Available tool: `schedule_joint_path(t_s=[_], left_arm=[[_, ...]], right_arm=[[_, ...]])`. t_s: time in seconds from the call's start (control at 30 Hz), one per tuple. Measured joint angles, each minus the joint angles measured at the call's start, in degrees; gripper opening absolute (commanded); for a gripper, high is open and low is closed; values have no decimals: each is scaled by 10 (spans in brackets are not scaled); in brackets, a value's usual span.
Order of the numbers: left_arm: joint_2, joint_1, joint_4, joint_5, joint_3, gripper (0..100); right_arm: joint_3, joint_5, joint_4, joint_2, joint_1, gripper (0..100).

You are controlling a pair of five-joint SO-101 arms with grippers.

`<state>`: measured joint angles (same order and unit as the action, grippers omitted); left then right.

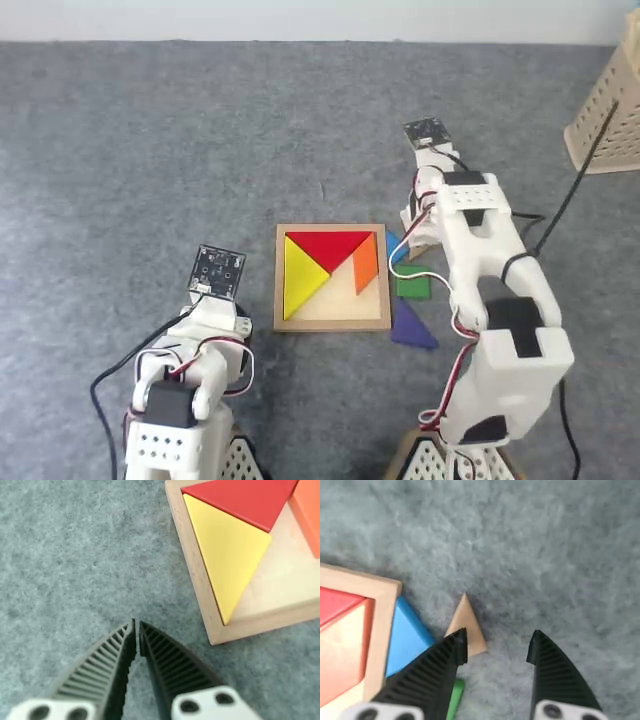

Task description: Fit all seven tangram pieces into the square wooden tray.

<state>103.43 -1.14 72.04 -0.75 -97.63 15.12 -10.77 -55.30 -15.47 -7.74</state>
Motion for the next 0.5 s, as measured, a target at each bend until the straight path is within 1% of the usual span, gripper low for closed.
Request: schedule_joint_path(t_s=[0.23, 0.5], left_arm=[[0, 1, 0, 0, 0, 12], [0, 1, 0, 0, 0, 12]], right_arm=[[0, 0, 0, -1, -5, 200], [0, -15, 0, -1, -55, 199]])
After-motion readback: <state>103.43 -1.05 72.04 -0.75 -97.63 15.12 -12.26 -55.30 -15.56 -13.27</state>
